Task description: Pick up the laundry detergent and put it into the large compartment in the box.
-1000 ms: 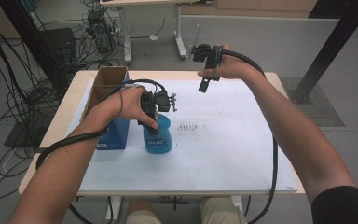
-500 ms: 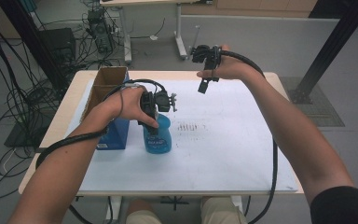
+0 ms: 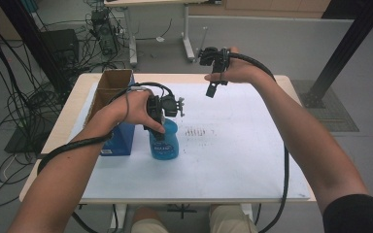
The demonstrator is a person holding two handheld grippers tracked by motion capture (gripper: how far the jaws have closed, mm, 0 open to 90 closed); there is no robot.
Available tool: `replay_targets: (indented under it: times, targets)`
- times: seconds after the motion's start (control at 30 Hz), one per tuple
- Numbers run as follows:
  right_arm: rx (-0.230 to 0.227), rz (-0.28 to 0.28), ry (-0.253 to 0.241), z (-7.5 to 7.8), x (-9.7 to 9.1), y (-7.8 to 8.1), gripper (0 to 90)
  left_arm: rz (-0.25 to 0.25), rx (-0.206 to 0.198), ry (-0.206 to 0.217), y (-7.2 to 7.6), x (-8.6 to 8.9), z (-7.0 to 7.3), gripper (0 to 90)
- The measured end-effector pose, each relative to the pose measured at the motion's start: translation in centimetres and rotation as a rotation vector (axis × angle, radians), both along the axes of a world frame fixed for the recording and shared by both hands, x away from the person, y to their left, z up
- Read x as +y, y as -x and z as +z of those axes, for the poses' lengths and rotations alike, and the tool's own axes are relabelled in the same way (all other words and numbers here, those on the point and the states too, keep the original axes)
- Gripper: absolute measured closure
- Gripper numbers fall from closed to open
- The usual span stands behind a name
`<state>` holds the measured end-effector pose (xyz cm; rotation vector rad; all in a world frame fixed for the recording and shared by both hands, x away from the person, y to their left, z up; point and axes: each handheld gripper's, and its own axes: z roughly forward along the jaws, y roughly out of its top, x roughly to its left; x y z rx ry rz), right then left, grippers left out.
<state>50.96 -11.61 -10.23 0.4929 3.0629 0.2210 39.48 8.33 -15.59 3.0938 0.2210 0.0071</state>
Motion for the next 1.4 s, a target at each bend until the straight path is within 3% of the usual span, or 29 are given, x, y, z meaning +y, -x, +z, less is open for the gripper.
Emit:
replay_targets:
  times: [1.4]
  targets:
    - [0.002, 0.006, 0.006, -0.20, 0.11, -0.02, 6.8, 0.005, 0.006, 0.002, -0.03, 0.07, 0.02, 37.3]
